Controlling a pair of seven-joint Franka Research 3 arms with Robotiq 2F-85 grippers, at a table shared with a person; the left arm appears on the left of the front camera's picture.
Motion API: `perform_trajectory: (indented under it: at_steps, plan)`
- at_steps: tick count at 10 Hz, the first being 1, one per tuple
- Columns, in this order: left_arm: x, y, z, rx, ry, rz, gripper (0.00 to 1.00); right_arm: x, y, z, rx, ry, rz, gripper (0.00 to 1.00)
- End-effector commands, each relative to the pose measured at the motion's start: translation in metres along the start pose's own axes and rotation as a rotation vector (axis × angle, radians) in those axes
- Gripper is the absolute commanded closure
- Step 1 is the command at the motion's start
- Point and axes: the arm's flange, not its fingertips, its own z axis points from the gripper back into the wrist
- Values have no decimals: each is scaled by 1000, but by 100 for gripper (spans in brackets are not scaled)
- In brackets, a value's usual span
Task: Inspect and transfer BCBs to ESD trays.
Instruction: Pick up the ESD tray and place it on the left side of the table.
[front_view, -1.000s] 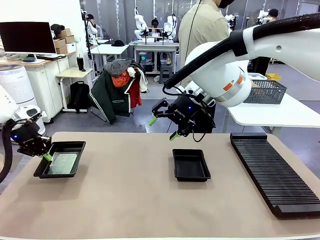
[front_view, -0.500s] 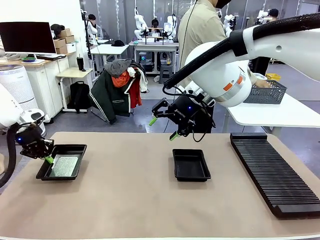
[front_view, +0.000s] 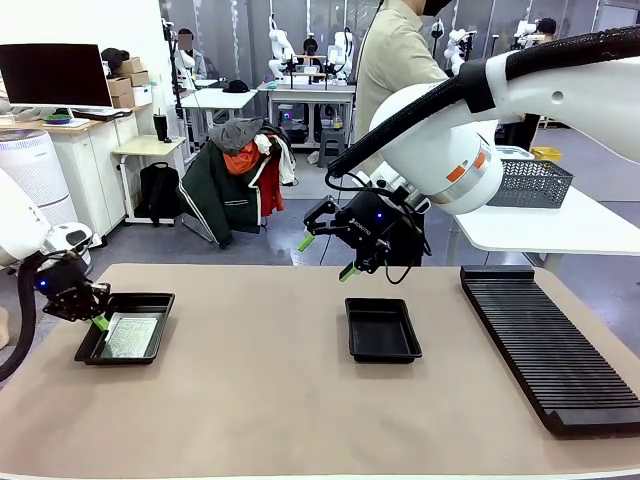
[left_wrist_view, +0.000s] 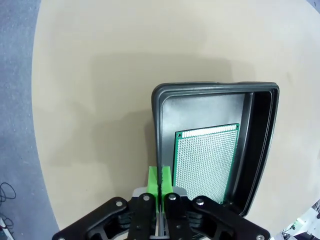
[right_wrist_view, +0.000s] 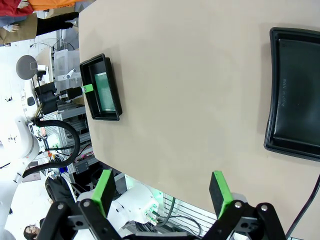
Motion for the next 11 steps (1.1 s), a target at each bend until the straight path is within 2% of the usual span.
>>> perform_trajectory:
  at_steps: [1, 4, 5, 6, 7, 8, 9, 10, 11]
  plan:
    - [0, 1, 1, -1, 4, -1, 99, 0, 1, 0, -18, -10, -11, 0]
    - [0, 1, 1, -1, 4, -1, 99, 0, 1, 0, -18, -10, -11, 0]
    - [0, 0, 0, -1, 1, -1, 81, 0, 1, 0, -18, -10, -11, 0]
    - [-1, -2, 2, 9, 6, 5, 80, 0, 1, 0, -18, -10, -11, 0]
    - [-1, -5, 5, 21, 11, 9, 64, 0, 1, 0, -18, -10, -11, 0]
    - [-3, -9, 9, 38, 13, 18, 63, 0, 1, 0, -18, -10, -11, 0]
    - [-5, -10, 15, 38, 19, 26, 46, 0, 1, 0, -18, -10, -11, 0]
    - [-7, -13, 21, 56, 25, 26, 61, 0, 1, 0, -18, -10, -11, 0]
    - [-9, -17, 28, 80, 30, 25, 27, 0, 1, 0, -18, -10, -11, 0]
